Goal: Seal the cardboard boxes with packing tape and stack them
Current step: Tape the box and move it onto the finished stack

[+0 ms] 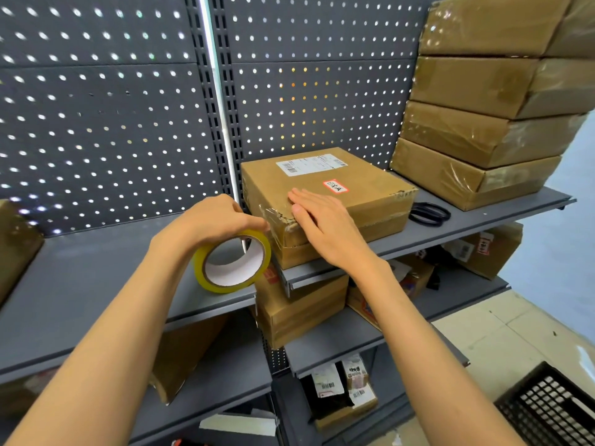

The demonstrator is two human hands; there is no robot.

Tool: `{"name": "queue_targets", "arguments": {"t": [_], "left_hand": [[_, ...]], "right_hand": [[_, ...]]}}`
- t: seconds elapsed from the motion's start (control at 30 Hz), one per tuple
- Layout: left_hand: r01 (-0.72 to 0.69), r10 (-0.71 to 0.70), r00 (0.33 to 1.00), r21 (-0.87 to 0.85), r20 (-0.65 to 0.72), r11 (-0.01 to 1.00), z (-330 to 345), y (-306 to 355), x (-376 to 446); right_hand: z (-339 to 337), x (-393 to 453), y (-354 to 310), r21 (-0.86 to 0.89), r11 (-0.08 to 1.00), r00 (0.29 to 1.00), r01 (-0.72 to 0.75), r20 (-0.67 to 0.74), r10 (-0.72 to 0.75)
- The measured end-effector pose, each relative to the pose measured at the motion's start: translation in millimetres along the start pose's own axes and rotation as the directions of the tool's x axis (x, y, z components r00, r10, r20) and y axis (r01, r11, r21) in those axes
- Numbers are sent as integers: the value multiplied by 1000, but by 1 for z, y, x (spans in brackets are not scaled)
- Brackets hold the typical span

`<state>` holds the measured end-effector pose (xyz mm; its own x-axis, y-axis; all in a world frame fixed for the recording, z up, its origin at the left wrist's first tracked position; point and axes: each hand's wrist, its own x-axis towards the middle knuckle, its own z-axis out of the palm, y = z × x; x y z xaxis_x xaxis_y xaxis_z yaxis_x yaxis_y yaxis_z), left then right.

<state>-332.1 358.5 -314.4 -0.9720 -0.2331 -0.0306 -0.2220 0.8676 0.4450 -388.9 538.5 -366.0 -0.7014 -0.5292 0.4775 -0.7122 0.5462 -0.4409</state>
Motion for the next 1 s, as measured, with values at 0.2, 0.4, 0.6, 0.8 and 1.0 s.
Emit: {"name": "queue_targets", "arguments": {"t": [0.2,0.4,0.6,0.8,1.0], "left_hand": [[-8,6,1000,53,22,999,1,8,1],[-4,4,1000,52,1,999,3,9,0],[15,-16,1000,77,10,997,2,12,-2],[25,-28,999,83,34,996,1,11,0],[4,-6,999,58,32,998,1,11,-1]], "right_hand": [[-39,-6,17,229,971,971,-73,-205,122],[-77,-20,91,259,922,788,-286,-485,380],[-75,-28,143,223,855,755,-467,-403,518],[-70,-25,171,14,829,779,-560,-331,532],[-72,-12,186,-295,725,781,-623,-170,601]]}}
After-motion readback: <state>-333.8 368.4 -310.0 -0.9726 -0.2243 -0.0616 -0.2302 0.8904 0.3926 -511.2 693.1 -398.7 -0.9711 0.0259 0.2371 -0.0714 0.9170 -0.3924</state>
